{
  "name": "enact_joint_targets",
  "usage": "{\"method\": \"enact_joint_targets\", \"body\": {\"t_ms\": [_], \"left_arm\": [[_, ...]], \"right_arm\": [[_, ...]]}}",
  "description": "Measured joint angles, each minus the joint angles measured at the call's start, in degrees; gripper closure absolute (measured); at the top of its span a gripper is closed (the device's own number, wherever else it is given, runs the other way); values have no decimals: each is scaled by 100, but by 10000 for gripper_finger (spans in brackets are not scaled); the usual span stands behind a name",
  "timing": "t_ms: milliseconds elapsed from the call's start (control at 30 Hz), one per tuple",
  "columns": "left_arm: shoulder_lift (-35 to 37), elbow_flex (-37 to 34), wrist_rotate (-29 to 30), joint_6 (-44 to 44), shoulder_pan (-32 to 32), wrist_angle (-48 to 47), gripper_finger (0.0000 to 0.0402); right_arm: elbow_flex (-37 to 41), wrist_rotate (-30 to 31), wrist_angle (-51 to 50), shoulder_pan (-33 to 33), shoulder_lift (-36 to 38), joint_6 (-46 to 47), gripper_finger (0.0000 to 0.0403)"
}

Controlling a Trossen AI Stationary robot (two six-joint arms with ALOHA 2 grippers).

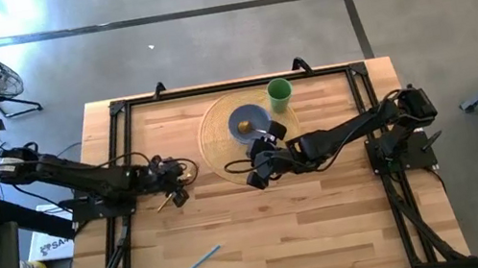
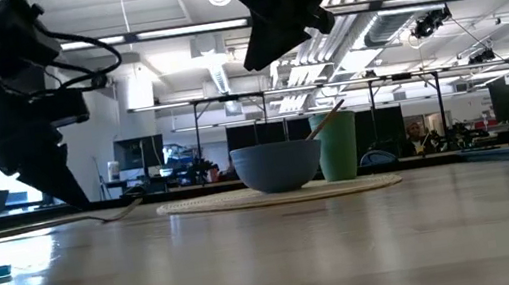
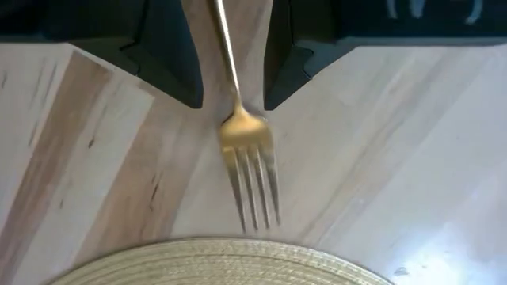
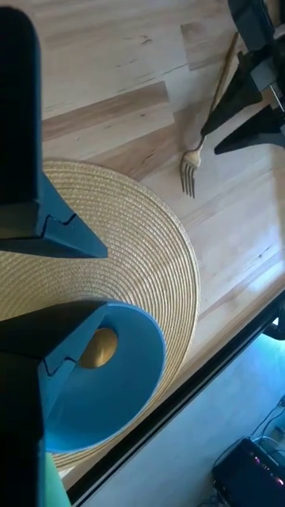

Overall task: Pick & Place Utensil
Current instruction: Put the gold fork into the blue bowl

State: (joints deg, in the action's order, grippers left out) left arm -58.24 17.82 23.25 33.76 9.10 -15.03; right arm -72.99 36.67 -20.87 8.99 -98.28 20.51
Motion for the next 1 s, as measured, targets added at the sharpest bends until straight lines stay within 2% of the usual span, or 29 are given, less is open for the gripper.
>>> {"method": "enact_joint_targets", "body": {"t_ms": [533, 667, 867, 1000], "left_arm": [[11, -1026, 116, 375, 4, 1463, 272], [9, -1038, 181, 359, 2, 1453, 304], [6, -1046, 255, 360, -2, 1457, 384], [2, -1046, 288, 400, -2, 1471, 383]], "right_arm": [[0, 0, -26, -7, 0, 2, 313], [0, 2, -24, -7, 0, 2, 312], [0, -76, -21, -7, 0, 0, 313], [0, -358, -21, -7, 0, 0, 311]]}}
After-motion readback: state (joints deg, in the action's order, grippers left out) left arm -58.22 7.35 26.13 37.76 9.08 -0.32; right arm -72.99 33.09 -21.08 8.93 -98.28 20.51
